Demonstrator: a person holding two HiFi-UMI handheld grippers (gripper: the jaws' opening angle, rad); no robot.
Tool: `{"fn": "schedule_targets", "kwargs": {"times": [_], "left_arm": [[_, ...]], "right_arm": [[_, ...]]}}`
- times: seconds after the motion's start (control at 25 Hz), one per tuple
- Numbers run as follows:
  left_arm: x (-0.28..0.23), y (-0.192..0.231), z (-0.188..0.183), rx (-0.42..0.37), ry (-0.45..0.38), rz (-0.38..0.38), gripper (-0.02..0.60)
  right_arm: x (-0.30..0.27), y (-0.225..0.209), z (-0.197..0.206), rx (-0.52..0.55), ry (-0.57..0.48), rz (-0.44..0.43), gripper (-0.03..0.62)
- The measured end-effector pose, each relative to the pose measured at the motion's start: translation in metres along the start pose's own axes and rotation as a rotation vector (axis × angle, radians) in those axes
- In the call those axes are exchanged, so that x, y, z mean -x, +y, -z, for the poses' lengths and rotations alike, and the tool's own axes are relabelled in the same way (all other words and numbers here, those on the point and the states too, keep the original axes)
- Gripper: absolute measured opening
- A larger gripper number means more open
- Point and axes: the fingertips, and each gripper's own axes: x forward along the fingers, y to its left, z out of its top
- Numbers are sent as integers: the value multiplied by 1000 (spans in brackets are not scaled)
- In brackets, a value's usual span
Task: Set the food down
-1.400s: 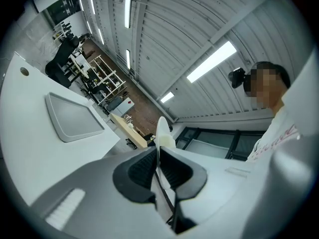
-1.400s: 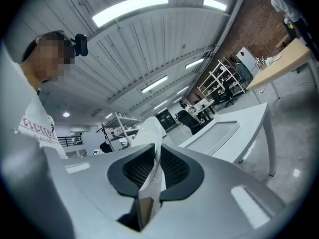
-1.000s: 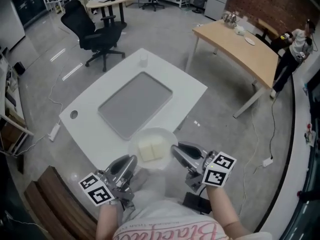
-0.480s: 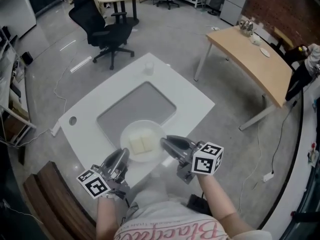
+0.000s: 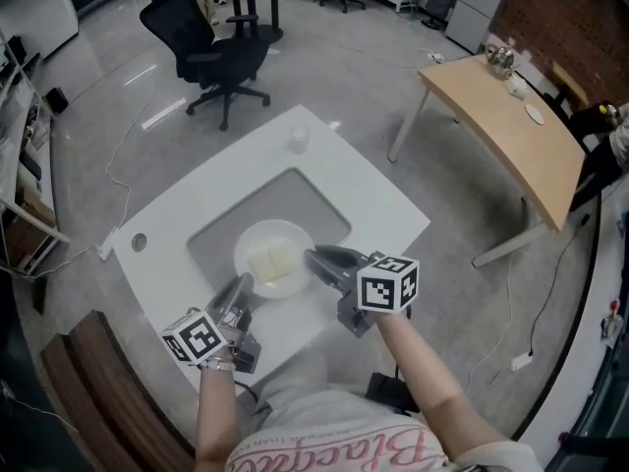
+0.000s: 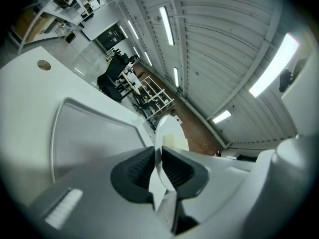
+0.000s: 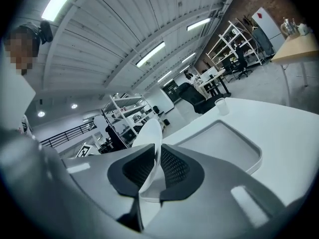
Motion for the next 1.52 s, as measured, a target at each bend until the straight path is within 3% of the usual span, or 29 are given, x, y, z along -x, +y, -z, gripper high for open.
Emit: {"fn": "schedule_targets", "kwargs": {"times": [0.32, 0.6, 0.8, 1.04, 1.28, 1.52], "left_arm": [[-28, 42, 3, 76, 48, -123, 49], [-37, 72, 21, 179, 98, -232, 51], [-47, 93, 24, 230, 117, -316, 55], [-53, 116, 27, 255, 157, -433, 58], [-52, 128, 35, 301, 185, -499, 60], [-52, 132, 33, 275, 227, -569, 63]], "right_arm": [[-35, -44, 10, -61, 107, 69, 44], [-55, -74, 32, -36, 289, 203, 64], [-71, -92, 39, -53, 384, 233, 69], [-89, -111, 52, -65, 509, 285, 78], [-99, -121, 63, -69, 623, 315, 84], [-102, -124, 66, -25, 660, 316, 95]]}}
